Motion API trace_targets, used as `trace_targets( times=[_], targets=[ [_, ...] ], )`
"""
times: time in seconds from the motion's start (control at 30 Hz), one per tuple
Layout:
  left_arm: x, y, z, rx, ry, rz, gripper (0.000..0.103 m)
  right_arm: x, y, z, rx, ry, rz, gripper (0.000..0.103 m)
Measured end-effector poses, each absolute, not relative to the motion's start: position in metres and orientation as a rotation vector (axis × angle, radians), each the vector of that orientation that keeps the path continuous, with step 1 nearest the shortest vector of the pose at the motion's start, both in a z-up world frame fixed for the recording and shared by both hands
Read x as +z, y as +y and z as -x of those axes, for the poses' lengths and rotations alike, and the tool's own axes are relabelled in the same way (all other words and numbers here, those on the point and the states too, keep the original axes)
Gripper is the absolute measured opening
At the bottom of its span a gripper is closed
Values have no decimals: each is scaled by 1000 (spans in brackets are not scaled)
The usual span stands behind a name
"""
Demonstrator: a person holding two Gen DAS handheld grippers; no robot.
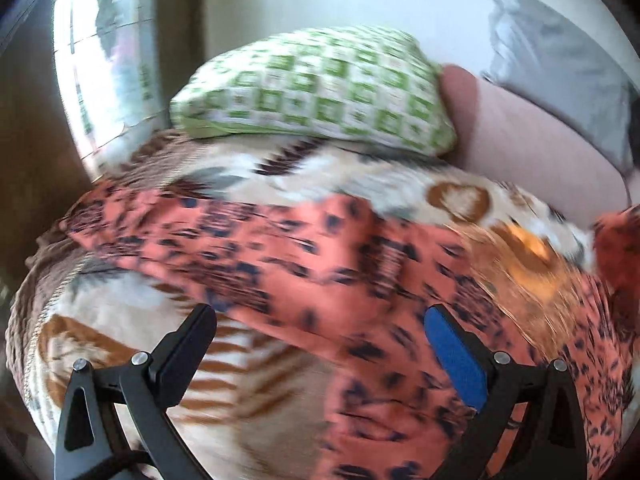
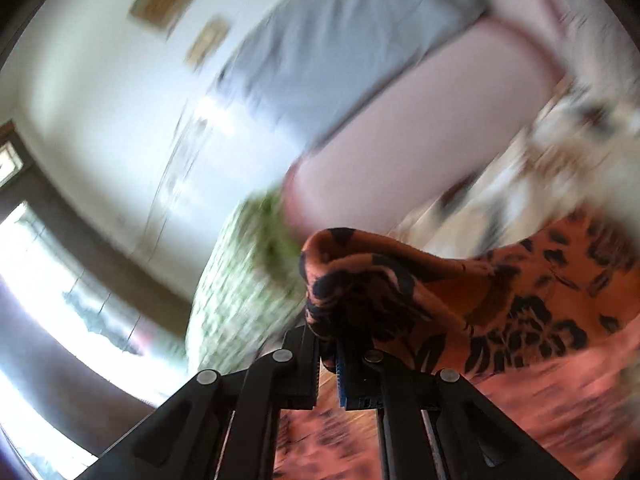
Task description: Fold small clothes
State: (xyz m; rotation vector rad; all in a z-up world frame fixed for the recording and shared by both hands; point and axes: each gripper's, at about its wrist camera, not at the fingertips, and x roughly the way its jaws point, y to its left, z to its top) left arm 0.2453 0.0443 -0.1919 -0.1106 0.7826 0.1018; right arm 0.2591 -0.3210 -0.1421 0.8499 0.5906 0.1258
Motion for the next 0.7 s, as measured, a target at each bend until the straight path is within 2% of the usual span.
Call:
trace_targets(
  times=[0.13, 0.17, 0.2, 0.23, 0.27, 0.4, 0.57, 0.7],
  targets=[
    [-193, 81, -246, 182, 755, 148, 103, -194, -223, -308, 253, 785, -841, 11],
    [-193, 86, -247, 197, 754, 147, 103, -206, -207, -317, 275, 846, -820, 19],
    [-195, 91, -249, 208, 758, 146, 103, -218, -191, -326, 304, 910, -806, 36],
    [-195, 94, -250, 214, 761, 147, 103, -228, -180, -331, 340, 959, -816, 48],
    [-196, 96, -251, 219, 764, 150, 103, -235, -179, -337, 368, 979, -847, 68],
    [-193, 99, -251, 223, 754, 172, 103, -225, -193, -316, 416, 927, -859, 70],
    [-190, 81, -255, 210, 742, 152, 103, -183, -262, -277, 316, 869, -767, 70],
    [-183, 56, -256, 164, 703, 139, 103, -181, -331, -255, 219, 837, -808, 70]
  ],
)
